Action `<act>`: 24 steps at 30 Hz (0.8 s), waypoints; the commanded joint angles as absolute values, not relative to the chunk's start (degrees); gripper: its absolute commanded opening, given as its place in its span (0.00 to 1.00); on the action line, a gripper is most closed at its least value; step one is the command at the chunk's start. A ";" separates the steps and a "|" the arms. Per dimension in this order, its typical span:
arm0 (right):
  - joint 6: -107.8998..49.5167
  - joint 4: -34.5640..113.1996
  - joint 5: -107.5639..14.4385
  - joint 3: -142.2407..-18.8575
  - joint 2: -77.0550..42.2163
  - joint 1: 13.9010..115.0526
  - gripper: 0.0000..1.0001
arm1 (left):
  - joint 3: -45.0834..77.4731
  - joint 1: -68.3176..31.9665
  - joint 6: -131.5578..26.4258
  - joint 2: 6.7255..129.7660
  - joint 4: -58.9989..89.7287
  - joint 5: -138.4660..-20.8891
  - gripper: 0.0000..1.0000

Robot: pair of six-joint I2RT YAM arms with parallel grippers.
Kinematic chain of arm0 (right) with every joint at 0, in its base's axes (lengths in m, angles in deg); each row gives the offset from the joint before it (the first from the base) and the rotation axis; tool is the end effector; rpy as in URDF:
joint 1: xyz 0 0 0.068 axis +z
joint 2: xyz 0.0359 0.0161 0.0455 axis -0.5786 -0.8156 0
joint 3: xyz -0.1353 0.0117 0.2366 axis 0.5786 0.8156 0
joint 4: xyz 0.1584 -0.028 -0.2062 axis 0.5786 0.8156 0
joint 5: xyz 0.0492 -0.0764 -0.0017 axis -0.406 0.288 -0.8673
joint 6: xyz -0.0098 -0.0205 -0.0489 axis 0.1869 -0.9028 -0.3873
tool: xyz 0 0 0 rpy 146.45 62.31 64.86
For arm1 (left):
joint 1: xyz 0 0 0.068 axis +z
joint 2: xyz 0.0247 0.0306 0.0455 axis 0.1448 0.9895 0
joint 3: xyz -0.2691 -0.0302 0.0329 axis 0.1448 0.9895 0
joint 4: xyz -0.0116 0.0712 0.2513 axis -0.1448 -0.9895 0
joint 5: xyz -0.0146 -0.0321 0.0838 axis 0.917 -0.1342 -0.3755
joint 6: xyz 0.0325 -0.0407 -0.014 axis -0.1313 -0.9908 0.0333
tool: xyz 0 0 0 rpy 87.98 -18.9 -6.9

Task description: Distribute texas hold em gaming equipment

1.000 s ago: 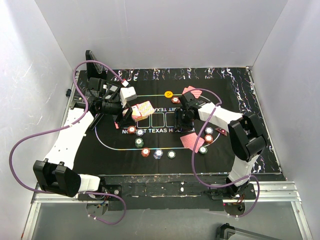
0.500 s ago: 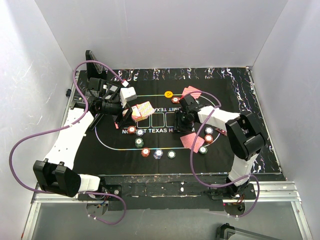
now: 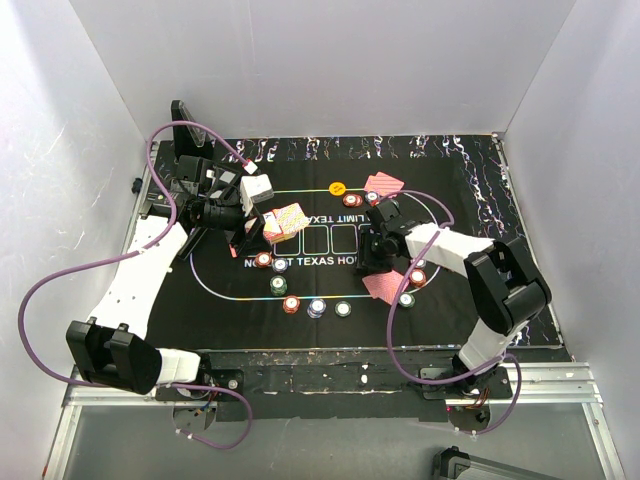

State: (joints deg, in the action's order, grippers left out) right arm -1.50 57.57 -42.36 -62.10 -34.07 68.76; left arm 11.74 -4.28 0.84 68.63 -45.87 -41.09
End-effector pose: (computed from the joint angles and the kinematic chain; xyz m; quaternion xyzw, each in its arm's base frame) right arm 0.2797 0.1872 0.1671 0.0013 0.9641 0.1713 0.2027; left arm 0.2393 -0.0802 0.3492 0.5002 0.7353 -0.3069 0.3390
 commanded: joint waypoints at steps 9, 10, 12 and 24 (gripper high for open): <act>-1.11 63.95 -39.62 -55.37 -28.46 66.99 0.50 | 10.05 -4.51 1.73 66.05 -45.27 -39.51 0.00; -1.11 63.86 -39.80 -55.36 -27.40 66.99 0.50 | 10.14 -4.51 1.73 66.05 -45.27 -39.51 0.00; -1.38 64.12 -41.11 -56.50 -25.47 66.99 0.50 | 10.23 -4.51 1.82 66.40 -45.27 -39.34 0.00; 0.28 67.13 -60.17 -84.88 -17.99 66.99 0.80 | 10.58 -4.42 1.47 66.40 -45.01 -38.72 0.00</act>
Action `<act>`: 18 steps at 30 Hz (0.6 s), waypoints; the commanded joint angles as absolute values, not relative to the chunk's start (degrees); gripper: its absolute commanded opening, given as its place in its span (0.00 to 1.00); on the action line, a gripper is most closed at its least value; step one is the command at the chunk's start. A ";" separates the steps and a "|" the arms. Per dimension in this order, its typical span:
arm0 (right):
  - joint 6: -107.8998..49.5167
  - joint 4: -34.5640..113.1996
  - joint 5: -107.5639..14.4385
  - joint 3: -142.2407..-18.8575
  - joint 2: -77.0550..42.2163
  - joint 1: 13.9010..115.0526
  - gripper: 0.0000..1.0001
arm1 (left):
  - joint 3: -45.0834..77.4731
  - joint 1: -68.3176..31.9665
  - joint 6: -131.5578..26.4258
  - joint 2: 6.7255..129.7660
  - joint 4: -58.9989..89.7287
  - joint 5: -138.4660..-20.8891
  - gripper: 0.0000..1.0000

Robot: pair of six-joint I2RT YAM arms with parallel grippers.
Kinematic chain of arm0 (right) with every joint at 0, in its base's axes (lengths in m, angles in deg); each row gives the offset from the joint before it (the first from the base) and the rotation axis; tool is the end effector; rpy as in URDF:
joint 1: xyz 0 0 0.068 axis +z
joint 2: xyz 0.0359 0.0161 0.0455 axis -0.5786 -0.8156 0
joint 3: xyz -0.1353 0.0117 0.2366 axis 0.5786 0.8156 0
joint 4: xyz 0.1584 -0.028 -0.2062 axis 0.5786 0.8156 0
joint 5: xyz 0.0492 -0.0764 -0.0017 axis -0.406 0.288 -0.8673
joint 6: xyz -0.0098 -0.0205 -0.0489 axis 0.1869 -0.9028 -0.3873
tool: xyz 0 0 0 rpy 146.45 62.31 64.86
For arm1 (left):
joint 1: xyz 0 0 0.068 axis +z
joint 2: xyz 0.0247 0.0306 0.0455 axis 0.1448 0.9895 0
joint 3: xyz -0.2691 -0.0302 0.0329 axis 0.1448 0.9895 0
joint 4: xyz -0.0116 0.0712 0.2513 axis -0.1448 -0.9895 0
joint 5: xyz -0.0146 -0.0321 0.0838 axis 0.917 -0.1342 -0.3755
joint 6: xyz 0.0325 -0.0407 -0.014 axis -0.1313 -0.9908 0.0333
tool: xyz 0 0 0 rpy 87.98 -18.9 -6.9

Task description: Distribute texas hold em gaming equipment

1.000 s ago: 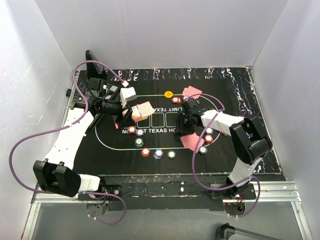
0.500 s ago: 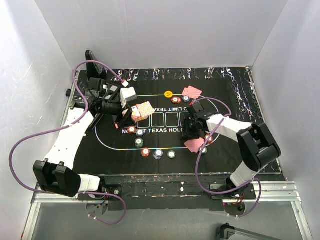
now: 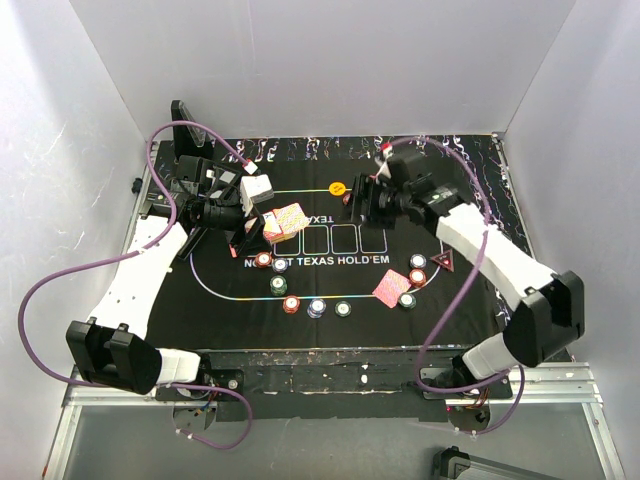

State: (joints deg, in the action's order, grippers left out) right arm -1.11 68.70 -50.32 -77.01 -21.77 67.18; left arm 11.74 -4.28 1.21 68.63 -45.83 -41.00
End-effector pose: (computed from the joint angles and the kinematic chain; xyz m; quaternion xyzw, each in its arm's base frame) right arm 0.2770 0.1804 0.3039 -0.0149 0.9143 0.2930 0.2792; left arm 0.2393 -0.0802 0.3493 0.5027 0.7332 -0.3063 0.3404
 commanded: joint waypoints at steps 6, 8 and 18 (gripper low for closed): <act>7.22 59.83 -71.60 -89.20 -22.99 67.17 0.85 | 10.40 -4.51 1.38 66.32 -44.92 -38.46 0.00; 8.55 58.85 -73.02 -90.42 -25.10 67.87 0.86 | 10.32 -4.51 1.29 66.40 -44.92 -38.63 0.00; 9.43 57.18 -74.78 -95.79 -32.75 73.75 0.89 | 9.70 -4.42 0.67 66.49 -44.75 -38.28 0.00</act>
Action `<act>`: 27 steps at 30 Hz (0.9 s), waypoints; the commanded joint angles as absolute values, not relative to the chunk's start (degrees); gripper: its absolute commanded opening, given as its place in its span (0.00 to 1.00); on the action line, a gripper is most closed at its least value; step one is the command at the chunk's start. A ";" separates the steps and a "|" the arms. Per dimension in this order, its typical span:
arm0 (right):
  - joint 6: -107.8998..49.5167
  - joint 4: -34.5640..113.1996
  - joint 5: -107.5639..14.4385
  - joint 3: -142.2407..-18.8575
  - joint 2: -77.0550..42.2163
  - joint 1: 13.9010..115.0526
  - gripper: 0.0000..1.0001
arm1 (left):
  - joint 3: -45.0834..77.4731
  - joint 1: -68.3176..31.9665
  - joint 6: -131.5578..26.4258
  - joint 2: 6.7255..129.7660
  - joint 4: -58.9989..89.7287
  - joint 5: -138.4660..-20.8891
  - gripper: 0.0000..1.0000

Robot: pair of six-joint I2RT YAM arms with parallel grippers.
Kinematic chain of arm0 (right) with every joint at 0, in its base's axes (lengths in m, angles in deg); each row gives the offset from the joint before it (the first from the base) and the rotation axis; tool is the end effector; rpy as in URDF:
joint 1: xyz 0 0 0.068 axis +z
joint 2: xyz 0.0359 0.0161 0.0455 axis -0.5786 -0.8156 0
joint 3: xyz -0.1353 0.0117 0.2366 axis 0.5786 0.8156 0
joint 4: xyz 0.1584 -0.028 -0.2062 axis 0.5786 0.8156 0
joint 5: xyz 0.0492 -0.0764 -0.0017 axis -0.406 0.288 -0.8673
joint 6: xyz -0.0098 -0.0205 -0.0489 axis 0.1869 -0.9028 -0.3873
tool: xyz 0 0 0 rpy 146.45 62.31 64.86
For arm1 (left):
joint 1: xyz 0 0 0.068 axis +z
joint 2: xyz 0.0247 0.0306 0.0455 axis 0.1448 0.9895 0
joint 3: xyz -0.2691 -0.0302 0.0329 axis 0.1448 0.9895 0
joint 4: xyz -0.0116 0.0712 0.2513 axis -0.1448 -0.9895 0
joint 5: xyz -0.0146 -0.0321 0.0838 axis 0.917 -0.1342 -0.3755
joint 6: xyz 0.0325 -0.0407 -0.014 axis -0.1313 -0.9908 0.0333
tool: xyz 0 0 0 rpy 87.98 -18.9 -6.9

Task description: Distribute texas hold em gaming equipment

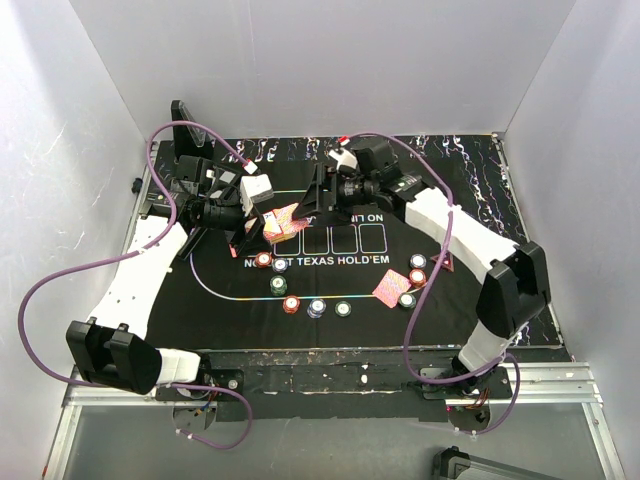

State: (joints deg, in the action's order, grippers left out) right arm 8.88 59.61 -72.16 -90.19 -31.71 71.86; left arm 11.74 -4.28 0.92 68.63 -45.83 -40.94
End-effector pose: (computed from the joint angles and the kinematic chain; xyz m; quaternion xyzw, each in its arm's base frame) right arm 0.2981 0.2451 0.3391 -0.0796 0.8420 0.4964 0.1955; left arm 0.2393 -0.0803 0.3493 0.5009 0.7342 -0.3077 0.3397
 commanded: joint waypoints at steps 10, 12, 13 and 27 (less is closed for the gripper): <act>11.37 54.90 -76.45 -96.59 -37.06 75.95 0.90 | 9.79 -4.51 0.67 66.23 -44.66 -38.10 0.00; 11.63 55.07 -76.28 -96.06 -37.06 75.87 0.83 | 9.79 -4.51 0.59 66.05 -44.75 -38.19 0.00; 11.63 55.42 -76.10 -95.97 -37.06 75.87 0.79 | 9.70 -4.60 0.67 66.05 -44.66 -38.11 0.00; 13.04 52.87 -74.52 -90.70 -32.32 72.88 0.44 | 9.70 -4.60 0.50 65.79 -44.57 -38.10 0.00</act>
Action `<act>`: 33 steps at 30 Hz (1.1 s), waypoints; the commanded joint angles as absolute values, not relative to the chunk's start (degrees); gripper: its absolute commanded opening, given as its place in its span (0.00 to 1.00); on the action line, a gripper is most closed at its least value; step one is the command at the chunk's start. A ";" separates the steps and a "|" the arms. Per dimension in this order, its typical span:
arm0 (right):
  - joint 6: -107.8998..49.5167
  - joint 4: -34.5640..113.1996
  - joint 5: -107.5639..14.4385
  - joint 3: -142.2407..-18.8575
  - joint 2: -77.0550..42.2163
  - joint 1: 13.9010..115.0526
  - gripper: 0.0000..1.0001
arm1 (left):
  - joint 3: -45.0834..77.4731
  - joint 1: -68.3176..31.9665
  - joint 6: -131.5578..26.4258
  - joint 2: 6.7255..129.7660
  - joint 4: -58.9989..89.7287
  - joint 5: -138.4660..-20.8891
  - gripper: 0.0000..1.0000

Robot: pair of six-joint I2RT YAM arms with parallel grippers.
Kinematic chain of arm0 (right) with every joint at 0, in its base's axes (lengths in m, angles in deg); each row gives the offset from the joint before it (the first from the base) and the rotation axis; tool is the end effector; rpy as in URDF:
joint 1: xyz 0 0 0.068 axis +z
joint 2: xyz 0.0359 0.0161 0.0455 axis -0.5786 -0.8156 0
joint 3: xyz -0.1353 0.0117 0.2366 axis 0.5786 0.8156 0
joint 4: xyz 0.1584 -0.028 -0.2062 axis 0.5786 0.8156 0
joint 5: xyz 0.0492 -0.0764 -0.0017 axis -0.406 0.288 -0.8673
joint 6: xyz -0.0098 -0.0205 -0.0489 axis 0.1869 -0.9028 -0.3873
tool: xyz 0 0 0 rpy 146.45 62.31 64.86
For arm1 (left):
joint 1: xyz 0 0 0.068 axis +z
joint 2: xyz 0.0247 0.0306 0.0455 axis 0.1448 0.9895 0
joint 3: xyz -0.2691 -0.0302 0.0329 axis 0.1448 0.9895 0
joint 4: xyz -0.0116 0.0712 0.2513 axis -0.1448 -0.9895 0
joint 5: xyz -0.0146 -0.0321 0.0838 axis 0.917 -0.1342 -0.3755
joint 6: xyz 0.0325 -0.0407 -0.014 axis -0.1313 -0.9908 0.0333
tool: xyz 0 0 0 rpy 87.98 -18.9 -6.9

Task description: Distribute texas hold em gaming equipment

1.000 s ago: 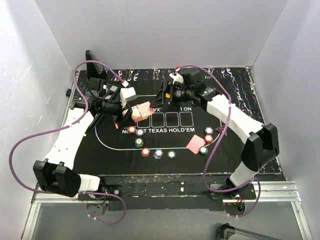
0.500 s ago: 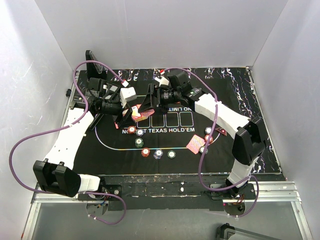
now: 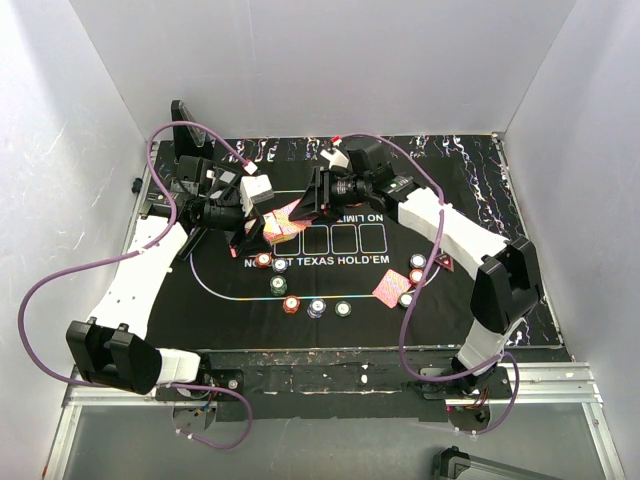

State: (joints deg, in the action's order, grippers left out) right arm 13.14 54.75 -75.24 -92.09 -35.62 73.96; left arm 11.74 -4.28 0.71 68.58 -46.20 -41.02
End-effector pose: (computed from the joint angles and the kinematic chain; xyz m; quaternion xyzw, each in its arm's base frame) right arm 0.3035 0.2695 0.3329 -0.0847 0.8263 0.5312 0.1668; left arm 0.2386 -0.0801 0.3492 0.4988 0.7366 -0.3086 0.3367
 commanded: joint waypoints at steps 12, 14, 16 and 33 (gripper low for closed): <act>10.76 55.50 -72.15 -90.61 -29.86 71.65 0.36 | 9.97 -4.60 0.41 65.61 -44.48 -38.11 0.00; 9.44 56.99 -70.92 -90.96 -29.24 71.56 0.36 | 9.97 -4.51 0.41 65.44 -44.57 -38.19 0.00; 7.77 58.75 -69.08 -91.57 -28.71 71.47 0.36 | 10.23 -4.60 0.41 65.52 -44.48 -38.11 0.00; 3.81 62.89 -62.47 -94.74 -23.97 69.81 0.09 | 11.28 -4.51 0.67 64.74 -44.13 -38.10 0.00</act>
